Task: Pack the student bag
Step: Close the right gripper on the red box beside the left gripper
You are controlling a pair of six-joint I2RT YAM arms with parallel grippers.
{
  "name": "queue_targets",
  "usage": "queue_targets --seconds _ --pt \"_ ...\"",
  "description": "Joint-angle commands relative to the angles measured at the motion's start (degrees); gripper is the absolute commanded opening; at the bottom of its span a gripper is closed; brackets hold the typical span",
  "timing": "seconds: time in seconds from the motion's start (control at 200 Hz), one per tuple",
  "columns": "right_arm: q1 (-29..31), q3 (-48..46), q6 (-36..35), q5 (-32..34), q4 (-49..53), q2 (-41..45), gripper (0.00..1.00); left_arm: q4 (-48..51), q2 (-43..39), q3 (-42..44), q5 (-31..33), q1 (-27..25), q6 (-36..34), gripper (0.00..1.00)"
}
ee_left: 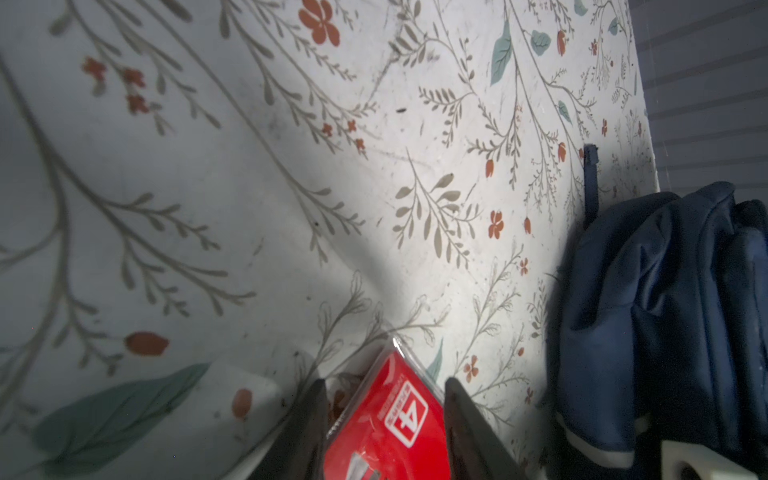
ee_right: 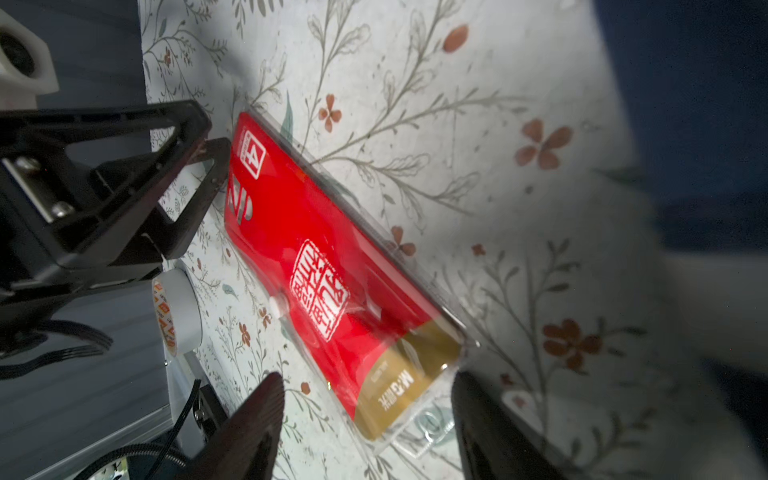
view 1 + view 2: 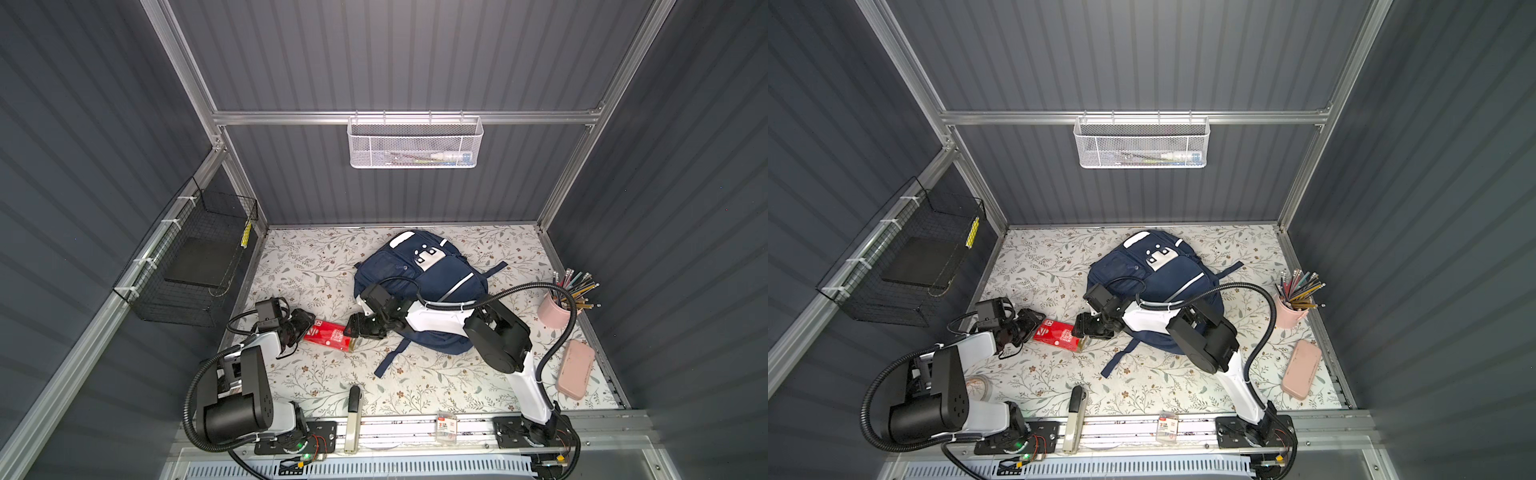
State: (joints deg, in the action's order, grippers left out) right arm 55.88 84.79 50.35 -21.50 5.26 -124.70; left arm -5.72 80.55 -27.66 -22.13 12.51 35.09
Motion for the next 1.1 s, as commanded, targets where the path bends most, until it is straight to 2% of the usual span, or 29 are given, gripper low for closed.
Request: queue_targets --seconds 0.0,0.08,0.17,0.295,0.39,0.44,0.5,0.61,0.73,0.805,0.936,1.021,1.096 --pt "1.01 -2.28 -0.35 -7.63 2.58 1.61 0.64 1.1 1.77 1.28 -3.08 -1.35 2.15 0.48" --pt "1.55 -5.39 -0.51 -9.88 1.11 4.17 0.64 0.61 2.18 0.19 -2.75 -3.28 2.65 0.51" --pt "1.73 -6.1 -5.49 -11.96 2.14 6.84 0.68 -1.48 3.81 -2.21 -3.24 -5.9 3.33 0.6" --pt "0.13 -4.07 -11.84 -4.72 9.89 9.17 0.75 2.35 4.71 -7.29 -3.58 -7.59 2.5 0.69" --pt "-1.19 -1.05 -15.38 0.73 13.72 8.78 0.8 9.57 0.93 -9.71 0.98 -7.59 -0.49 0.86" --pt "-2.05 1.1 -16.58 0.21 14.84 6.98 0.8 15.38 -1.03 -11.52 3.88 -7.51 -3.67 0.89" --pt "-2.68 3.57 -18.03 -1.81 15.02 4.43 0.8 22.47 -3.16 -13.43 8.5 -6.76 -6.29 0.88" --pt "-2.64 8.3 -21.83 -4.69 16.22 0.23 0.81 28.87 -7.54 -12.56 11.21 -5.22 -6.62 0.82" --pt "-2.63 9.7 -21.93 -2.84 16.72 -0.89 0.81 28.66 -10.25 -7.89 5.14 -5.51 -1.23 0.76" --pt "-2.62 9.84 -21.88 -2.79 16.72 -1.26 0.81 30.2 -13.58 -5.07 9.39 -7.31 4.1 0.72" --pt "-2.62 9.43 -22.02 -6.75 16.2 -2.51 0.8 23.84 -17.78 0.35 7.14 -8.03 8.6 0.69" --pt "-2.45 9.5 -22.42 -9.53 16.31 -3.52 0.8 14.91 -14.84 4.16 -0.92 -8.64 13.73 0.65" --pt "-2.18 9.12 -22.01 -10.41 16.54 -3.99 0.81 13.54 -12.28 4.52 -1.38 -9.97 14.5 0.59"
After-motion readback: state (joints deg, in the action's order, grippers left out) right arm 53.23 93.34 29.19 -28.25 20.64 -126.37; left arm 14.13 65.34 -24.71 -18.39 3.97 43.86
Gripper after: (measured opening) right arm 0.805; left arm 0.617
